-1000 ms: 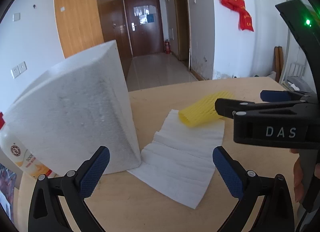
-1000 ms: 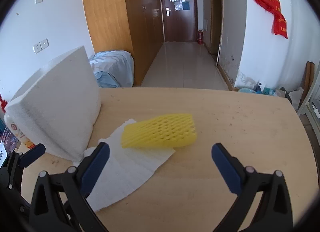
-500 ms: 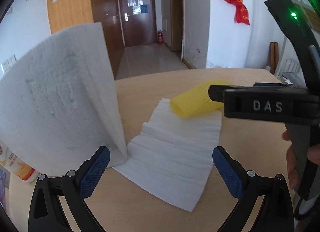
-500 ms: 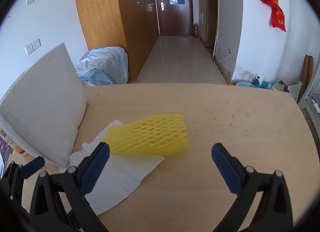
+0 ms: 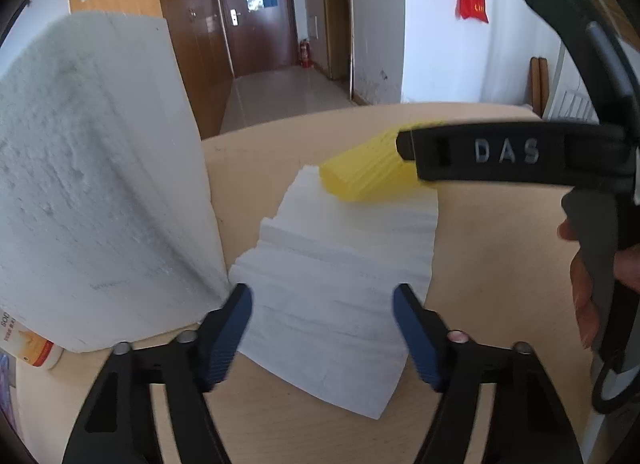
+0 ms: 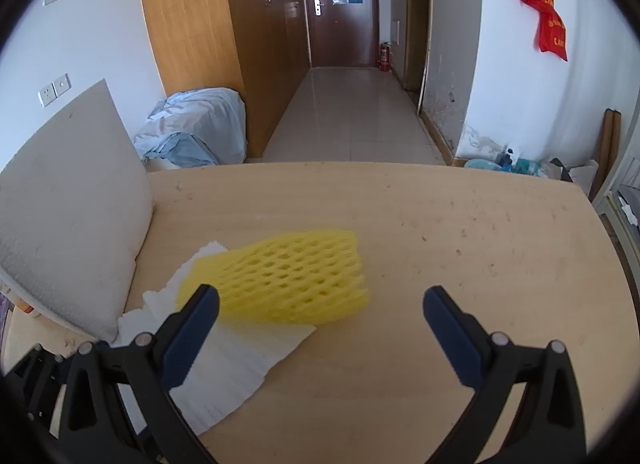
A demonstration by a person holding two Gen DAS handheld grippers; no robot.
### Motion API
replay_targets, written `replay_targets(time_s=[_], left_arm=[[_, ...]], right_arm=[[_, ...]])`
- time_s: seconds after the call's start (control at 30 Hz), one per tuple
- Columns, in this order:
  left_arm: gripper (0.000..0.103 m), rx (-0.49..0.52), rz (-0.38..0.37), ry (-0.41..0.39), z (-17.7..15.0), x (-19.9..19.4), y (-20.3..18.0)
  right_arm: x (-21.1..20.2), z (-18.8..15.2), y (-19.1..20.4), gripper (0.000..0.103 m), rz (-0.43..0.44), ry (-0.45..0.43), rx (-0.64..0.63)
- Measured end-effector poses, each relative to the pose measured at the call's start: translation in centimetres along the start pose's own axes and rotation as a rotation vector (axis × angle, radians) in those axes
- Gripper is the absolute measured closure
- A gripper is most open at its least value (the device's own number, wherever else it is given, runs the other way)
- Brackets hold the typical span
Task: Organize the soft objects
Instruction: 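Grasp the yellow foam net with the right gripper while the left gripper grasps the paper towel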
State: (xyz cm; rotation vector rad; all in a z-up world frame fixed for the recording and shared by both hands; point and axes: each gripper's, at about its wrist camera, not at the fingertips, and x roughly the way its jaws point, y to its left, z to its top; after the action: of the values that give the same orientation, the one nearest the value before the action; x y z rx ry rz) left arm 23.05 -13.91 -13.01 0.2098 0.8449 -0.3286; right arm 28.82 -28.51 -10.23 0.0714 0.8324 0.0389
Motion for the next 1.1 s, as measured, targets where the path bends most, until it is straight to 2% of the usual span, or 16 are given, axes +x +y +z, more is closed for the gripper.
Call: replay_targets(time_s=[0.13, 0.3, 0.37, 0.4, 0.57, 0.67, 0.83, 0.87, 0.9, 0.93, 0.97, 1.03, 1.1], left_arm=[[0.043, 0.011, -0.011, 0.023, -0.1, 0.5, -0.2], [0.046, 0.009, -0.025, 0.029, 0.1, 0.5, 0.0], [0.060, 0.004, -0.056, 0.032, 0.1, 0.6, 0.1], [0.063, 0.007, -0.069, 0.033, 0.1, 0.6, 0.1], [0.092, 0.044, -0.101, 0.024, -0.1, 0.2, -0.2], [0.100, 0.022, -0.110, 0.026, -0.1, 0.1, 0.3], [0.101, 0.005, -0.117, 0.034, -0.3, 0.0, 0.8], [0.101, 0.007, -0.114, 0.027, -0.3, -0.2, 0.9], [0.101, 0.009, -0.113, 0.018, -0.2, -0.5, 1.0], [0.101, 0.007, -0.107, 0.002, -0.1, -0.9, 1.1], [0.101, 0.010, -0.096, -0.016, -0.1, -1.3, 1.2], [0.101, 0.018, -0.091, -0.023, 0.1, -1.4, 0.8], [0.101, 0.020, -0.090, -0.015, 0.0, -1.2, 0.8]], right_arm=[[0.1, 0.2, -0.1, 0.000, 0.005, -0.001, 0.001], [0.4, 0.3, 0.1, 0.000, 0.011, -0.001, -0.003], [0.5, 0.3, 0.2, 0.000, 0.020, 0.002, -0.004], [0.6, 0.3, 0.2, 0.000, 0.017, 0.001, -0.002], [0.6, 0.3, 0.2, 0.000, 0.016, 0.004, -0.006], [0.8, 0.4, 0.3, 0.000, 0.012, 0.007, -0.009], [1.2, 0.4, 0.5, 0.002, 0.008, 0.009, -0.019], [1.1, 0.3, 0.4, 0.005, 0.008, 0.008, -0.022], [1.1, 0.3, 0.3, 0.012, 0.018, 0.012, -0.025], [1.2, 0.2, 0.2, 0.024, 0.033, 0.027, -0.019], [1.3, 0.2, 0.1, 0.030, 0.045, 0.040, -0.010], [1.5, -0.1, -0.3, 0.055, 0.072, 0.061, 0.011], [1.6, -0.3, -0.6, 0.071, 0.090, 0.078, 0.030]])
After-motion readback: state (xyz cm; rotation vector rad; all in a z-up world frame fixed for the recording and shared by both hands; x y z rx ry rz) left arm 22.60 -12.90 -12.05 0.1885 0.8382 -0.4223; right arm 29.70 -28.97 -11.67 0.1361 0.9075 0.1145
